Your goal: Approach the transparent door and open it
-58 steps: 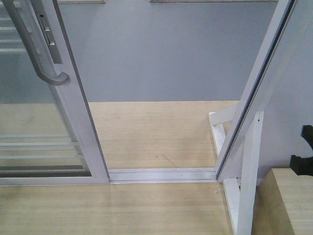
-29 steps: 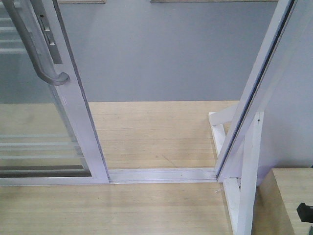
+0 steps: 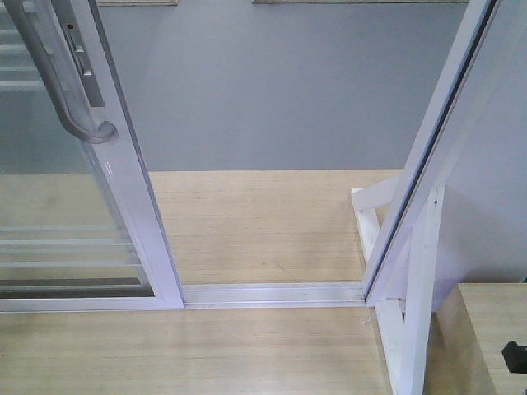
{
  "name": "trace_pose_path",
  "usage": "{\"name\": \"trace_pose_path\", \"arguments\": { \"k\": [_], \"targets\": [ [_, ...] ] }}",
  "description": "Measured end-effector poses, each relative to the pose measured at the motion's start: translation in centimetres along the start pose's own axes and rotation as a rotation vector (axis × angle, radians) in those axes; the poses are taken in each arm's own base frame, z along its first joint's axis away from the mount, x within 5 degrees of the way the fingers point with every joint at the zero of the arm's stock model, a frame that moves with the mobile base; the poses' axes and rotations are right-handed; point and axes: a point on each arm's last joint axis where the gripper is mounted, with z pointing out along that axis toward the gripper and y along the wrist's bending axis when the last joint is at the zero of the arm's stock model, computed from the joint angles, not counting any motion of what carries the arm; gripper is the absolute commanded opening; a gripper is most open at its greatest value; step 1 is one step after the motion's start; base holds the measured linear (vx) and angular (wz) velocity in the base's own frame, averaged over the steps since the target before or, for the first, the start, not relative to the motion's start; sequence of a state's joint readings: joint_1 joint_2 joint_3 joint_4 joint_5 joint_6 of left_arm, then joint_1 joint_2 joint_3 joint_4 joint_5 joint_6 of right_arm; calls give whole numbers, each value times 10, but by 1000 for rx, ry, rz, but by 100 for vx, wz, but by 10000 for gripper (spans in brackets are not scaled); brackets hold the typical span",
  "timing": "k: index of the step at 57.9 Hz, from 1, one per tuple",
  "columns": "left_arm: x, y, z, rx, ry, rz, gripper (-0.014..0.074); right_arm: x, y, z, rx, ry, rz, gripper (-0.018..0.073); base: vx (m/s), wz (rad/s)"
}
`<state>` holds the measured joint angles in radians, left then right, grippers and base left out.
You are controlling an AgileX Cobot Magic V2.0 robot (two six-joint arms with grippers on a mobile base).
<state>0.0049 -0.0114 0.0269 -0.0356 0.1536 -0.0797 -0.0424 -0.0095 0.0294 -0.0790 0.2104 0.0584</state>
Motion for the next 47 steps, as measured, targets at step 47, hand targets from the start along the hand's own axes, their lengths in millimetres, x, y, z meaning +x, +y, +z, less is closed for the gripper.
{"name": "trace_pose_path", "arguments": {
  "k": [47],
  "targets": [
    [0,0,0,0,0,-1,-6,0,0,0,0,-1,1,-8,0,0]
  ]
}}
